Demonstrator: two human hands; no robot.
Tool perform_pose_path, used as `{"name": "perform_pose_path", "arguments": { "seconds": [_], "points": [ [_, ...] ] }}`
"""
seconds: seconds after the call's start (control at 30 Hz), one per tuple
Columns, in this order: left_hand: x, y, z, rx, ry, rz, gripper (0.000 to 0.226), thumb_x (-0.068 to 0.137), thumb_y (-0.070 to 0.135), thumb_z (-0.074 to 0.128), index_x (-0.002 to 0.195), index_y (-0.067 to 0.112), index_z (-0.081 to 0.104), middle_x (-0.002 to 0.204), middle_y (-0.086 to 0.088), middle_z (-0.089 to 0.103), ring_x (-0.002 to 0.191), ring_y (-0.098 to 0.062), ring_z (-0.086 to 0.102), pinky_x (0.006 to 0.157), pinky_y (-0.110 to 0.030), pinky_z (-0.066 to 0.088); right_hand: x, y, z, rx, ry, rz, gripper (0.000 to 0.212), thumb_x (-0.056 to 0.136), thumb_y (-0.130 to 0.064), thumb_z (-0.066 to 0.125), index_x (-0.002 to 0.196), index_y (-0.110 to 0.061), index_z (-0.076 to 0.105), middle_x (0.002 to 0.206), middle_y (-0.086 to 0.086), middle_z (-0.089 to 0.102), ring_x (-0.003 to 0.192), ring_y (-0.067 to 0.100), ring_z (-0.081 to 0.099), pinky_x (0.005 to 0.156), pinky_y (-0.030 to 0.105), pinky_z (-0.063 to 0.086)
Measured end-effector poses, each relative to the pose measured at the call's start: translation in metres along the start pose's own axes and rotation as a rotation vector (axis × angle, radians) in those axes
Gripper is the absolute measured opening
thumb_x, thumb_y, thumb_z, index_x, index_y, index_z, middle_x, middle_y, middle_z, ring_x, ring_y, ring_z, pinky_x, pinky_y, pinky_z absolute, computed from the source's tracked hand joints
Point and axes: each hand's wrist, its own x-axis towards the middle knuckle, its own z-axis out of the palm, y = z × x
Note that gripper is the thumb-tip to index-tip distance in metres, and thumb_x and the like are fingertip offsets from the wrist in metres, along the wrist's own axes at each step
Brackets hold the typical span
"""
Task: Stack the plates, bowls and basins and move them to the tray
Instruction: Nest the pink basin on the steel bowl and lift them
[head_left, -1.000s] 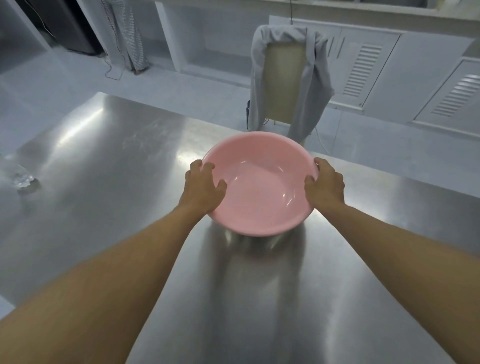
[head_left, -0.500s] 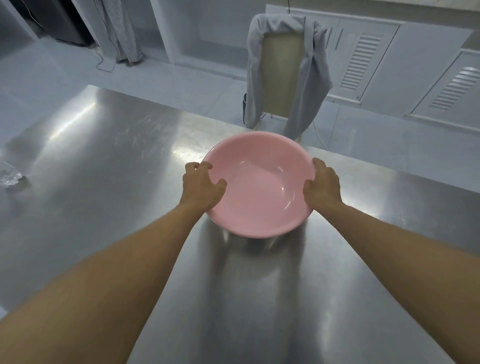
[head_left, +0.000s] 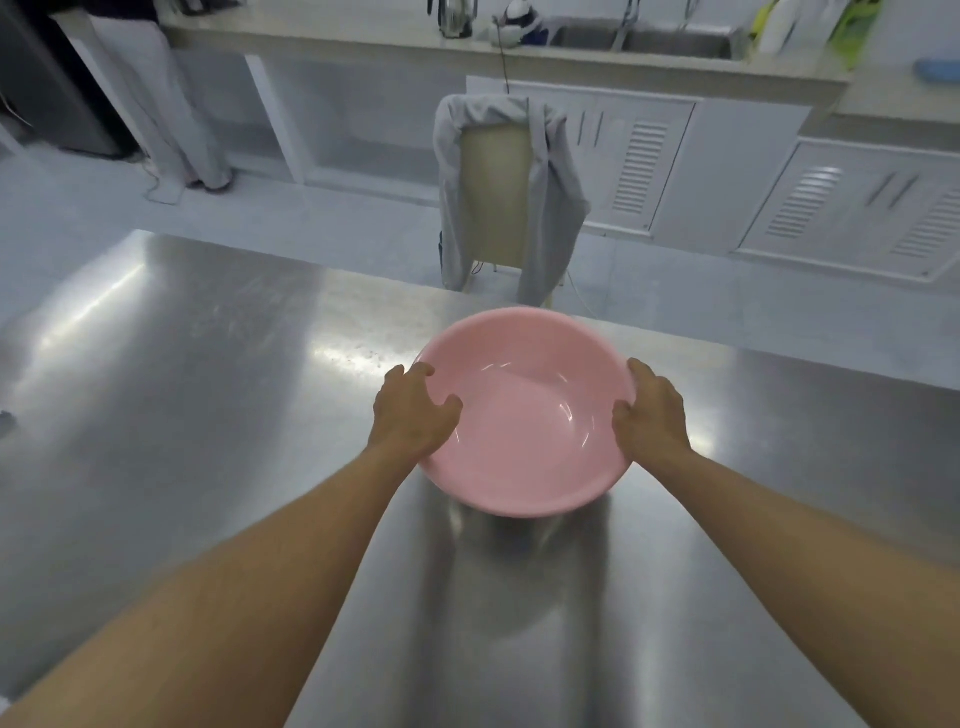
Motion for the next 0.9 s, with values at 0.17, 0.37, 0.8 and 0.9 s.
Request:
{"name": "perform_pose_path", "arguments": {
  "seconds": [0.17,0.37,0.8,0.9],
  "points": [
    [-0.024,0.047,0.024,0.0,-0.072,0.084,0.064,0.081,0.036,0.066,0.14,0.016,0.051,0.135,-0.01,0.056,0.122,-0.029,0.056,0.097,-0.036,0.044,-0.021,0.044,-0.047,-0.023,0.075,0.051,0.05,0.09,-0.004,0.049,0.137,-0.017,0.048,0.117,0.018,0.055,0.089,0.029,0.045,0.076,0.034,0.038],
    [-0.054,0.108,0.067,0.008,-0.155,0.198,0.06,0.084,0.034,0.065,0.139,0.017,0.051,0.141,-0.011,0.047,0.124,-0.032,0.053,0.103,-0.039,0.043,-0.041,0.108,-0.106,-0.019,0.164,0.127,0.044,0.086,-0.002,0.048,0.127,-0.016,0.053,0.11,0.017,0.058,0.083,0.03,0.047,0.073,0.033,0.038],
    [-0.121,0.238,0.175,0.057,-0.291,0.366,0.061,0.087,0.033,0.062,0.145,0.019,0.046,0.145,-0.012,0.043,0.128,-0.034,0.049,0.108,-0.041,0.043,-0.069,0.248,-0.215,0.001,0.292,0.262,0.047,0.085,0.002,0.052,0.129,-0.016,0.054,0.113,0.019,0.06,0.1,0.036,0.058,0.087,0.04,0.049],
    [-0.134,0.263,0.2,0.06,-0.326,0.391,0.062,0.087,0.032,0.062,0.146,0.02,0.045,0.147,-0.012,0.041,0.132,-0.033,0.046,0.107,-0.041,0.042,-0.074,0.276,-0.234,0.009,0.336,0.289,0.048,0.085,0.004,0.053,0.13,-0.015,0.056,0.113,0.017,0.062,0.105,0.036,0.058,0.089,0.042,0.05]
  ]
}}
